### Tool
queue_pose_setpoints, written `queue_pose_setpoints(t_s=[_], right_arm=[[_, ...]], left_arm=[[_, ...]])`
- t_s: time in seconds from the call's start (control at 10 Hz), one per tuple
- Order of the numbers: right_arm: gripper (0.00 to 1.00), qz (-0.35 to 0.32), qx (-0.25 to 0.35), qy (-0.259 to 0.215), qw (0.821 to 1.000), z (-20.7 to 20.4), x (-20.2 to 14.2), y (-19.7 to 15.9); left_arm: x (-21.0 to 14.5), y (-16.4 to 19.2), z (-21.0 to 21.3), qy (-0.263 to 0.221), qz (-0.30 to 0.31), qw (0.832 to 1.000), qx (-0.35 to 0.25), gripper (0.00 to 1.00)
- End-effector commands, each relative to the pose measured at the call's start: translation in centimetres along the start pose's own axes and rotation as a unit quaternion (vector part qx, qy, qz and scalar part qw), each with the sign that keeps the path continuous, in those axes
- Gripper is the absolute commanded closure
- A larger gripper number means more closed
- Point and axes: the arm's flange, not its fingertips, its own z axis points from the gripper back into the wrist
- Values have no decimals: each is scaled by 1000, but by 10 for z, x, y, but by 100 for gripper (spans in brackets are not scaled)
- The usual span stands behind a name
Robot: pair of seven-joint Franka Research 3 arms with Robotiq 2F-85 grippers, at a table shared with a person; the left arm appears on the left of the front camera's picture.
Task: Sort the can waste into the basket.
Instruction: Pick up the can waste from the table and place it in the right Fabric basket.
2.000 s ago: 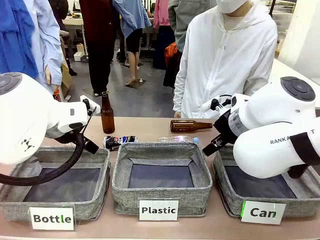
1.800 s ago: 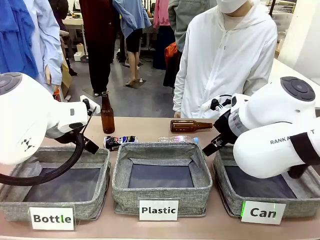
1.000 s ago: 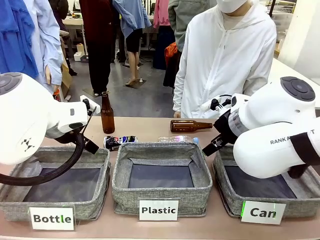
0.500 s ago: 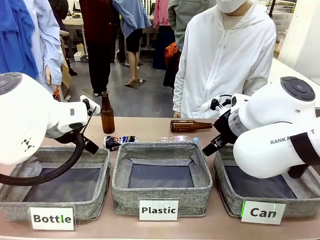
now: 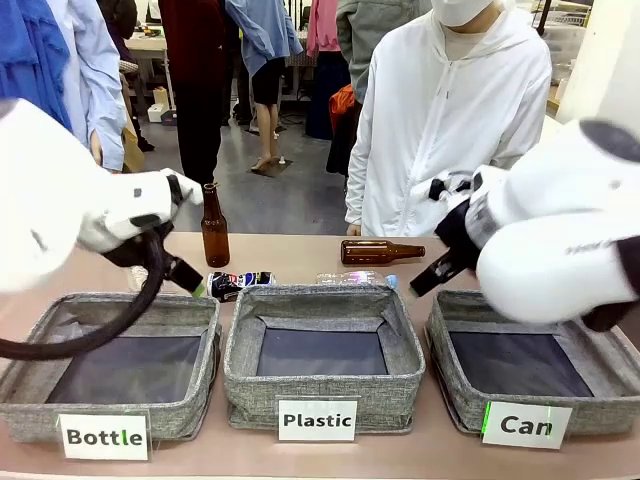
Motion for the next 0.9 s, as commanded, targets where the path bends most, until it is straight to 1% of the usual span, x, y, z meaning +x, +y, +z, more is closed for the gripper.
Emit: queue_pose_setpoints(t_s=[0.0,0.1,0.2,0.3,0.4,0.5,0.6,0.7,0.8], right_arm=[[0,-87,64,39,993,67,12,-13],[0,-113,118,55,985,96,4,-22],[0,-141,156,61,976,115,-12,-37],[0,-173,209,45,962,134,-34,-58],[0,-202,250,23,947,146,-61,-83],[0,-249,286,-10,925,156,-92,-109],[0,-305,321,-50,895,159,-128,-137],[0,-352,338,-70,870,157,-158,-159],[0,-404,342,-85,844,152,-190,-180]], left_arm=[[5,10,63,28,2,994,-104,0],[-2,12,86,35,-3,987,-157,0],[-21,29,106,61,-48,967,-241,0],[-42,56,123,43,-49,949,-308,0],[-64,91,142,12,-8,937,-348,0],[-86,114,155,-44,45,926,-372,0],[-106,138,155,-104,100,907,-395,0],[-128,164,152,-153,150,887,-410,0],[-144,178,142,-183,197,862,-429,0]])
